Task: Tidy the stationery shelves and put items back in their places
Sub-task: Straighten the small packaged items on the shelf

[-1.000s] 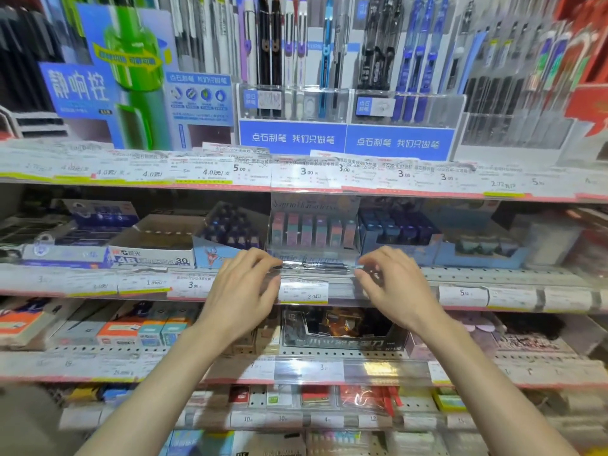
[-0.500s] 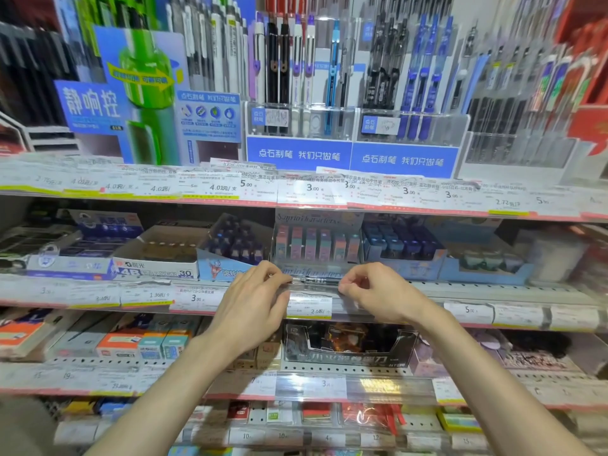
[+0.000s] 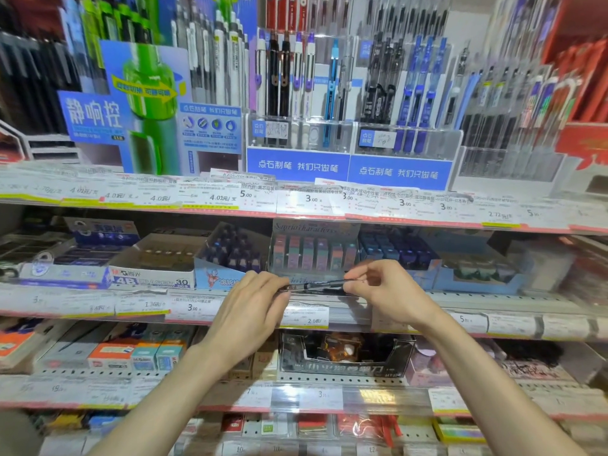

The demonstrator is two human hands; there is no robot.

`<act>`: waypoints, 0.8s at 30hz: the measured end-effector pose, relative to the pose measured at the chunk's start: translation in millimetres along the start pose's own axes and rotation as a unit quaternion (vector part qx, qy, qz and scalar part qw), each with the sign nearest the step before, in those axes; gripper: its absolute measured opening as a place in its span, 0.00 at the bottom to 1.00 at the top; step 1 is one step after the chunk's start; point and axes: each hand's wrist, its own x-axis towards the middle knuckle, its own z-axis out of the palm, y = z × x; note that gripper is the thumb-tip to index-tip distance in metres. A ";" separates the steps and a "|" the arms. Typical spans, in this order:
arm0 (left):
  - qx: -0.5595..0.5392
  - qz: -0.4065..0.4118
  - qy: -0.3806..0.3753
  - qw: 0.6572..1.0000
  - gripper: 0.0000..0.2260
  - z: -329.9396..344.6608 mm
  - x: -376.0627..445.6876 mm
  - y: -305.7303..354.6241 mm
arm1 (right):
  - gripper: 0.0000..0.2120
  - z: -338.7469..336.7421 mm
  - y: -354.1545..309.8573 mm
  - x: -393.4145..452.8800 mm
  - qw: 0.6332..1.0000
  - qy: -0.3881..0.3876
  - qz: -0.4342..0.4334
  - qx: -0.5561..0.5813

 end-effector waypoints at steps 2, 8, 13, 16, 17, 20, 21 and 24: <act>-0.004 0.006 -0.001 1.000 0.17 -1.6 2.3 0.0 | 0.06 -5.3 -1.0 -3.1 1.000 0.013 0.005 0.018; -0.050 0.037 0.026 0.998 0.12 -6.9 7.9 2.4 | 0.05 -14.3 -2.9 -15.0 0.999 0.014 -0.002 0.042; -0.105 0.047 0.059 0.992 0.07 -14.3 6.6 2.5 | 0.03 -18.7 -9.0 -24.6 0.999 -0.010 -0.010 0.051; -0.114 0.046 0.038 0.992 0.13 -20.8 6.1 2.8 | 0.04 -17.1 -12.0 -28.0 0.998 -0.003 -0.014 0.066; -0.110 0.047 0.017 0.993 0.16 -21.8 6.2 2.7 | 0.04 -17.0 -13.3 -28.7 0.997 0.010 -0.013 0.070; -0.106 0.053 -0.032 0.992 0.19 -23.0 5.4 3.9 | 0.04 -18.4 -18.7 -31.1 0.996 0.028 -0.011 0.081; -0.110 0.057 -0.032 0.992 0.17 -23.8 4.7 5.0 | 0.04 -19.1 -20.1 -32.9 0.996 0.028 -0.011 0.085; -0.129 0.064 -0.004 0.990 0.13 -28.5 3.3 7.2 | 0.03 -19.2 -22.1 -38.6 0.995 0.031 -0.009 0.090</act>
